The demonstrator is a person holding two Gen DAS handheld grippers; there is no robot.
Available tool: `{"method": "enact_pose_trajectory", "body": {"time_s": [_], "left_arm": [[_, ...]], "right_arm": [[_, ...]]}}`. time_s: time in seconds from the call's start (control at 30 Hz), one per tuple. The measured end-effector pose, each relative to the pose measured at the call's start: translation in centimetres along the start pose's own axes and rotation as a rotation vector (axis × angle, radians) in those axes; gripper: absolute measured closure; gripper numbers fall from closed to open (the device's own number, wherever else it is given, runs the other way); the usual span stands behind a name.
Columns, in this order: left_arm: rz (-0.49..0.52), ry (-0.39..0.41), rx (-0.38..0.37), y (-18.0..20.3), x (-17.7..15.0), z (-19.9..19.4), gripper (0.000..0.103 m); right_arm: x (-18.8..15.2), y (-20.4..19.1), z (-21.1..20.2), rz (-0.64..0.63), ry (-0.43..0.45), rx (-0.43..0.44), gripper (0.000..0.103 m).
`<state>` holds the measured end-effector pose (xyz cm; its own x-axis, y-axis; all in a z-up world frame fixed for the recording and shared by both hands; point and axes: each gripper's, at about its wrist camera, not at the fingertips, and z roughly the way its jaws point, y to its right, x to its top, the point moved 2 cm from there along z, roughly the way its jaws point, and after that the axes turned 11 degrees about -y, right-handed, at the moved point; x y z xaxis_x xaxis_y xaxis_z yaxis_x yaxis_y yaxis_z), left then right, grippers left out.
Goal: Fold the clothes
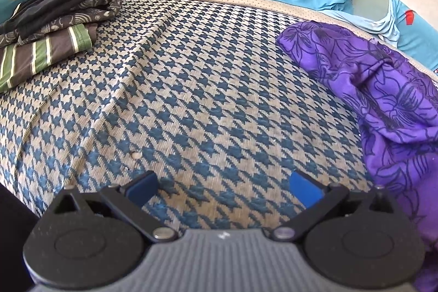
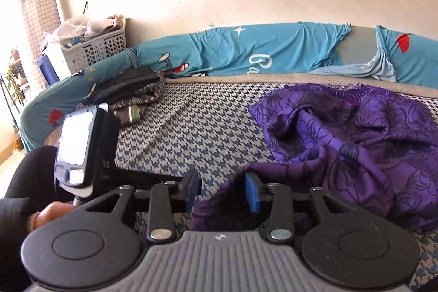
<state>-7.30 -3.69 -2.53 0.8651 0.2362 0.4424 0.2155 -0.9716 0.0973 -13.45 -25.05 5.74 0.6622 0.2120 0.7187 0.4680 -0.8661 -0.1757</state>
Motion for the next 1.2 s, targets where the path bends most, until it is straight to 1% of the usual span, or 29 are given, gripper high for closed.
{"method": "enact_pose_trajectory", "body": {"time_s": [0.13,0.33,0.53,0.63,0.7,0.73,0.8,0.87,1.0,1.07,1.13,1.2], "left_arm": [[0.018,-0.006,0.023,0.3,0.0,0.1,0.0],[0.057,-0.023,0.08,1.5,0.2,0.5,0.0],[0.088,-0.045,0.085,2.6,2.1,1.0,0.0],[0.117,-0.038,0.052,3.4,3.3,0.8,0.0],[0.155,0.0,0.044,4.3,4.4,0.0,0.0],[0.178,0.022,0.044,4.9,5.0,-0.3,0.0],[0.229,0.063,0.039,5.9,6.4,-1.1,0.0],[0.277,0.083,0.025,6.9,7.8,-1.4,0.0],[0.362,0.091,0.0,8.8,10.2,-0.8,0.0],[0.385,0.108,-0.004,9.6,11.0,-0.7,0.0],[0.379,0.121,-0.024,10.1,11.7,-0.4,0.0],[0.364,0.122,-0.052,10.3,12.3,0.1,0.0]], "right_arm": [[1.3,1.3,-0.5,0.032,0.03,0.025,0.059],[3.3,4.3,-0.1,0.044,0.04,-0.045,0.05],[4.7,8.2,1.5,0.075,0.041,-0.101,0.045],[5.4,10.6,2.5,0.116,0.042,-0.131,0.042],[5.9,12.3,3.1,0.144,0.042,-0.15,0.036],[6.2,13.1,3.4,0.157,0.043,-0.16,0.036],[6.7,14.7,4.1,0.185,0.043,-0.18,0.035],[7.1,16.3,4.7,0.212,0.044,-0.2,0.035],[8.1,19.6,6.0,0.269,0.043,-0.24,0.035],[8.4,21.3,7.0,0.322,0.027,-0.266,0.035],[8.5,22.9,7.9,0.382,0.019,-0.273,0.035],[8.6,23.8,8.6,0.41,0.013,-0.276,0.035]]}}
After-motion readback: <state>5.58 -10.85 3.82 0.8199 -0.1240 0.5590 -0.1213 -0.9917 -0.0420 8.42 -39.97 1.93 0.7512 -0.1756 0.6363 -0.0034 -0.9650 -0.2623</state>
